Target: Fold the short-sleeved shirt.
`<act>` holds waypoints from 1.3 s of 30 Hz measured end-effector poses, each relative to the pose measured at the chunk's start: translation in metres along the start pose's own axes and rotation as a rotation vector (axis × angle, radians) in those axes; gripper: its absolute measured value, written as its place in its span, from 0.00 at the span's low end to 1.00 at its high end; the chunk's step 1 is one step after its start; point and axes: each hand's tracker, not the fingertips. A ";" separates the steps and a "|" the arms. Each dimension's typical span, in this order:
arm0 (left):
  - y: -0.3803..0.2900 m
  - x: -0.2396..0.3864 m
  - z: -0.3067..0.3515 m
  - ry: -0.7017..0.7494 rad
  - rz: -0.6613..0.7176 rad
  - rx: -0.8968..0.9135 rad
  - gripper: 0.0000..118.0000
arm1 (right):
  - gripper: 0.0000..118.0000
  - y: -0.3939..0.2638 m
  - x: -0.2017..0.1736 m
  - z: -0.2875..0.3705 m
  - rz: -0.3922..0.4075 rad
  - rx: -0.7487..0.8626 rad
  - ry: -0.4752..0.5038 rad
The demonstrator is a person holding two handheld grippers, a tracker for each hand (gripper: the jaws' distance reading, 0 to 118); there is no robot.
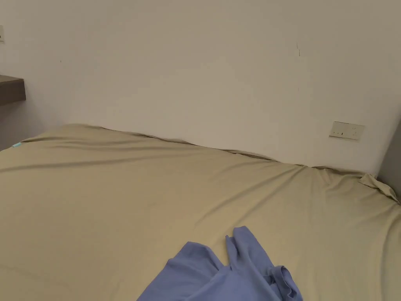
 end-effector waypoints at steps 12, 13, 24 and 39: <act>0.001 0.013 0.043 0.038 -0.061 0.198 0.04 | 0.05 -0.016 -0.029 0.065 0.034 0.062 -0.033; 0.001 0.013 0.042 0.055 -0.075 0.201 0.04 | 0.05 -0.016 -0.030 0.066 0.037 0.063 -0.034; 0.002 -0.025 -0.073 -0.079 -0.088 -0.178 0.79 | 0.05 -0.009 -0.028 0.052 0.051 0.020 0.020; -0.032 0.000 -0.124 -0.079 -0.173 -0.375 0.08 | 0.37 0.068 -0.012 -0.115 0.080 -0.210 0.182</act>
